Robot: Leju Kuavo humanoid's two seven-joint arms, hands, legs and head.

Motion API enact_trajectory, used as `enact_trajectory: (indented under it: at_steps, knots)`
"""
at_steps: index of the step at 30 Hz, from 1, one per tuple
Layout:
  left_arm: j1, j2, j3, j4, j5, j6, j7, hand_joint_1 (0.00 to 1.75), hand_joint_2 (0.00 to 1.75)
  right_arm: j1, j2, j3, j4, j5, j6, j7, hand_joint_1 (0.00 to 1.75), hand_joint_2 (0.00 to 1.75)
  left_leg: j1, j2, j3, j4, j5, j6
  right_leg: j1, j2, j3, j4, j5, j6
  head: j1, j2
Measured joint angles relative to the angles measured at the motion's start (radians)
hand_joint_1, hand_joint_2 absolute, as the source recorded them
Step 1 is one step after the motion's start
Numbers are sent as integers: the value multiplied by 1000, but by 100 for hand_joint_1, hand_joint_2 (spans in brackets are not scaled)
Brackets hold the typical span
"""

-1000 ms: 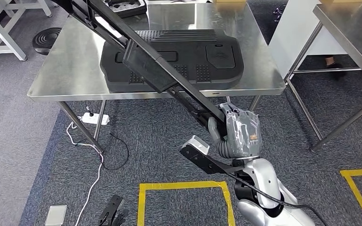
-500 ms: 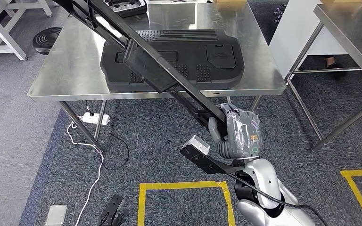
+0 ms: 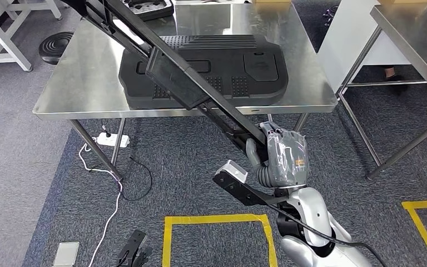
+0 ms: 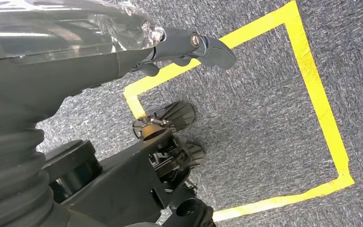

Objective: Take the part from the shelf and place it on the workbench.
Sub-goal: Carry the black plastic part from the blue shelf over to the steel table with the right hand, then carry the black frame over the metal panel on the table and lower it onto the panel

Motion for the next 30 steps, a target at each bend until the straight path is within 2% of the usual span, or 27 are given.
enact_trajectory:
  at_steps: [2,4,6,7,8,9,11,12,13,14,16,18,19,20,22,23,24,25,27,28,30]
  knots:
    - [-2,0,0,-1,-1,0,0,0,175,0,0,0,-2,0,0,0,164,175,5,2,12,-21,6,7,2,0,5,-5,-1,9,-3,0]
    - [-4,-1,0,-2,-1,0,0,0,175,-2,0,-1,-3,0,0,0,164,175,17,5,29,-47,15,11,3,0,-17,46,-29,16,1,0]
    - [-6,-1,0,-2,-1,0,0,0,175,-1,0,-1,-3,0,0,0,164,175,21,7,34,-52,15,11,-5,0,-84,166,-78,26,9,0]
    - [-6,-1,0,-2,-1,0,0,0,175,1,1,-1,-3,0,1,0,164,175,23,8,34,-50,13,9,-10,0,-120,222,-91,32,11,0]
    - [-5,-1,0,-2,-1,0,0,0,175,3,1,-1,-3,0,1,0,164,175,27,7,35,-48,9,5,-15,0,-144,250,-86,37,12,0]
    - [-5,-1,0,-2,-1,0,0,0,175,4,0,-1,-3,-1,1,0,164,175,31,7,37,-43,4,-1,-19,0,-149,241,-61,42,13,0]
    - [-5,-1,0,-2,-1,0,0,0,175,5,0,-1,-3,0,1,0,164,175,43,5,40,-28,-12,-17,-28,-2,-112,134,16,55,17,0]
    - [-5,0,0,-2,-1,-1,1,0,175,4,0,-1,-3,0,1,0,164,175,45,4,41,-18,-22,-27,-29,0,-90,79,39,59,22,0]
    - [-6,0,0,-2,-1,-1,1,0,175,4,1,-1,-3,0,1,0,164,175,46,4,40,-10,-29,-37,-28,2,-76,44,50,55,26,0]
    - [-7,0,0,-2,-1,-2,1,0,175,4,1,-1,-3,-1,2,0,164,175,45,3,40,-6,-35,-44,-26,4,-70,31,45,48,25,0]
    - [-7,1,0,-2,-1,-3,2,0,175,4,1,-1,-4,-1,2,1,164,175,46,2,44,-8,-38,-53,-22,8,-70,33,38,26,16,0]
    - [-8,0,-1,-2,-1,-3,2,0,175,4,1,-1,-5,0,2,1,164,175,49,4,42,14,-53,-61,-22,8,-64,32,34,11,6,0]
    - [-9,0,-1,-2,-1,-3,2,0,175,3,1,-1,-5,0,2,1,164,175,49,5,26,51,-72,-64,-23,7,-58,30,32,4,1,0]
    - [-9,0,-1,-2,-1,-3,2,0,175,3,1,-1,-6,0,2,1,164,175,49,5,-2,111,-96,-66,-22,6,-53,30,28,-3,-6,0]
    - [-6,0,-1,-2,-1,-4,2,0,175,3,1,-1,-6,0,2,1,164,175,47,6,-80,247,-140,-66,-17,5,-44,30,20,-12,-16,0]
    - [-5,0,-1,-2,-1,-4,2,0,175,4,1,-1,-6,0,2,1,164,175,45,6,-111,288,-142,-63,-14,6,-39,30,15,-14,-21,0]
    - [-4,0,-1,-2,-1,-5,2,0,175,4,2,-1,-6,-1,2,1,164,175,42,6,-124,289,-121,-57,-11,7,-32,30,10,-15,-24,0]
    - [-4,0,-1,-2,-1,-5,2,0,175,4,2,-1,-6,-1,2,1,164,175,38,6,-117,251,-81,-50,-9,8,-24,30,4,-15,-27,0]
    - [-4,0,-1,-2,-1,-6,2,0,175,4,2,-1,-6,-1,2,1,164,175,28,5,-75,125,3,-31,-5,8,-5,28,-10,-12,-31,0]
    - [-4,0,-1,-2,-1,-6,2,0,175,3,3,-1,-6,-1,2,1,164,175,23,4,-55,73,24,-23,-4,10,1,27,-15,-9,-31,0]
    - [-4,0,-1,-2,-1,-8,2,0,175,3,3,-1,-6,-1,2,1,164,175,15,4,-39,32,22,-15,-4,11,5,22,-22,0,-30,0]
